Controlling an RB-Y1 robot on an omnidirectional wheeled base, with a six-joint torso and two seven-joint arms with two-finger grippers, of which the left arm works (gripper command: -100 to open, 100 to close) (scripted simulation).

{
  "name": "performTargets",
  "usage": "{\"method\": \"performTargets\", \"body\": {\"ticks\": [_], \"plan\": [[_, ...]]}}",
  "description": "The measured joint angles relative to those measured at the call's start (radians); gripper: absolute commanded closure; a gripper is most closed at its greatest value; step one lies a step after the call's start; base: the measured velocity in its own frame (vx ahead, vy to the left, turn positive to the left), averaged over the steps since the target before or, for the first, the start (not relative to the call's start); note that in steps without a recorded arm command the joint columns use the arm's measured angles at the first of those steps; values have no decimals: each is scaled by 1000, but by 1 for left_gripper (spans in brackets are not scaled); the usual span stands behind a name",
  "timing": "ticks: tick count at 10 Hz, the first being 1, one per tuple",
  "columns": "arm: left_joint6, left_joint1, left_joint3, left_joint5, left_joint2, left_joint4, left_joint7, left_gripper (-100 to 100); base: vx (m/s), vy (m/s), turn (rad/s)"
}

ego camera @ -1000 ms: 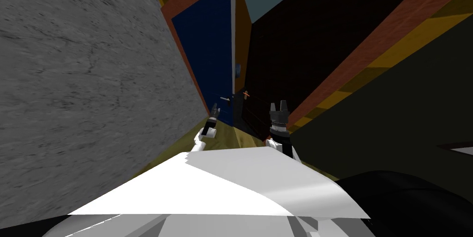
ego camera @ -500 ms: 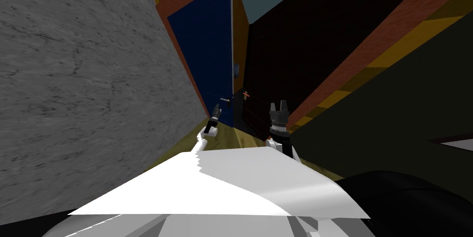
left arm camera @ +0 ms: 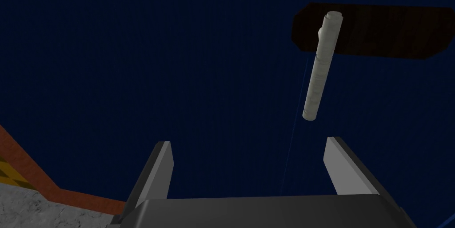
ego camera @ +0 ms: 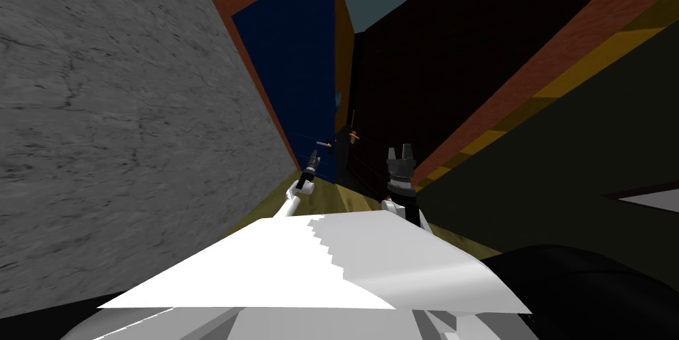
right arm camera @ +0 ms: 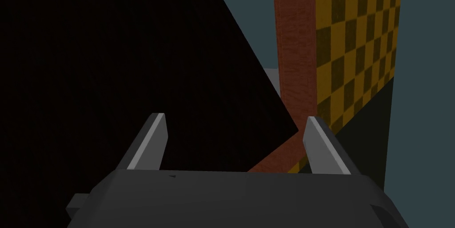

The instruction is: Push the door open

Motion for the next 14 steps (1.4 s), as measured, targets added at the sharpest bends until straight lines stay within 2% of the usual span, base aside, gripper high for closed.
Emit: {"method": "performTargets", "body": {"ticks": [4, 5, 9, 14], "plan": [[0, -70, -10, 2, -9, 120, -4, -100, 61, 110, -85], [-6, -86, -12, 3, -12, 155, -5, -100, 61, 112, -81], [-1, -144, -22, 6, -16, 248, -4, -100, 54, 108, -76], [2, -200, -33, 8, -27, 346, -6, -100, 40, 87, -58]]}}
